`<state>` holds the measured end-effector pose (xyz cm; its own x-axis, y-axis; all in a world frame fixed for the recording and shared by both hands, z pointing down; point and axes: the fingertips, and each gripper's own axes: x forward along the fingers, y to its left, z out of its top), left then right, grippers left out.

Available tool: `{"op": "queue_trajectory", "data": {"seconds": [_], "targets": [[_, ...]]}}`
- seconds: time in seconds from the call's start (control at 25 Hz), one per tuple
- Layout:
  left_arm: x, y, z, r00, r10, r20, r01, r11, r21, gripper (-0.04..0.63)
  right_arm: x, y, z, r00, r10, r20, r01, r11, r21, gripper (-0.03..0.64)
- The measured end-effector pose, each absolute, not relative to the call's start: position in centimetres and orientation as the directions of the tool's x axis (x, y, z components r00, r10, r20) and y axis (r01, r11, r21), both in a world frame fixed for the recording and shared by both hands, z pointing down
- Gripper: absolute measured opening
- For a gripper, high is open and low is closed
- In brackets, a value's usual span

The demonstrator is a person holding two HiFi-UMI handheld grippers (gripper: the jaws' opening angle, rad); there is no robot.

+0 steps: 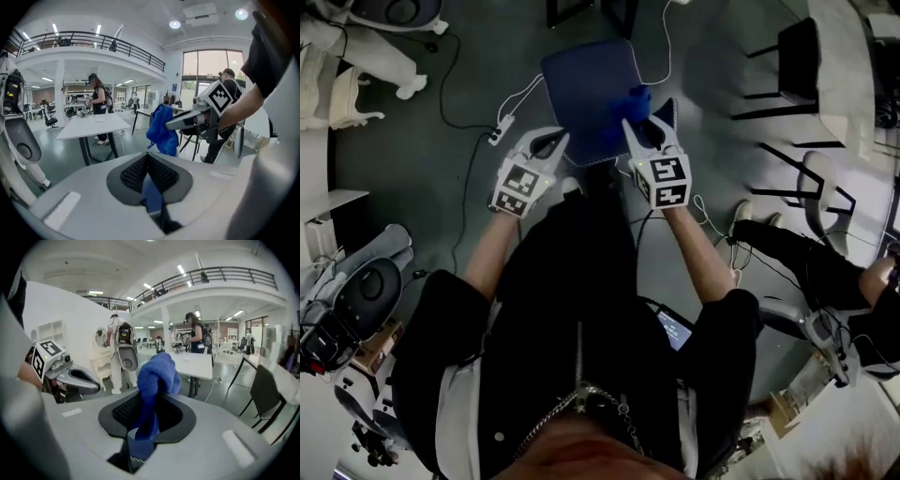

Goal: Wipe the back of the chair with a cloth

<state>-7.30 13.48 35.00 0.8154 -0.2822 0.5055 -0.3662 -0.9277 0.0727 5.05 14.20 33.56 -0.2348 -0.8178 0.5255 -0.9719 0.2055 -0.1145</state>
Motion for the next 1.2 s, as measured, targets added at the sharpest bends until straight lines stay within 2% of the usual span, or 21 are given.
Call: {"op": "queue_trajectory", "data": {"seconds": [0.2, 0.44, 1.2], "targets": [[-6.8, 15.3, 28.0, 0.874, -0.291, 0.39, -0.321, -0.947, 0.012, 0.011, 4.3, 16.9, 25.2, -0.212, -0.898, 0.386, -0.976, 0.212, -0.043, 0.092], [-7.1, 17.2, 22.7, 0.908, -0.29, 0.303, -0.295, -0.955, -0.032, 0.011, 2.9, 20.7, 21.1, -0.21, -0.918, 0.338, -0.977, 0.212, -0.03, 0.091], [-7.8, 19.8, 21.6, 0.91, -0.31, 0.275, -0.304, -0.95, -0.068, 0.011, 0.7, 24.1, 19.9, -0.192, -0.939, 0.286, -0.981, 0.194, -0.021, 0.078]]}}
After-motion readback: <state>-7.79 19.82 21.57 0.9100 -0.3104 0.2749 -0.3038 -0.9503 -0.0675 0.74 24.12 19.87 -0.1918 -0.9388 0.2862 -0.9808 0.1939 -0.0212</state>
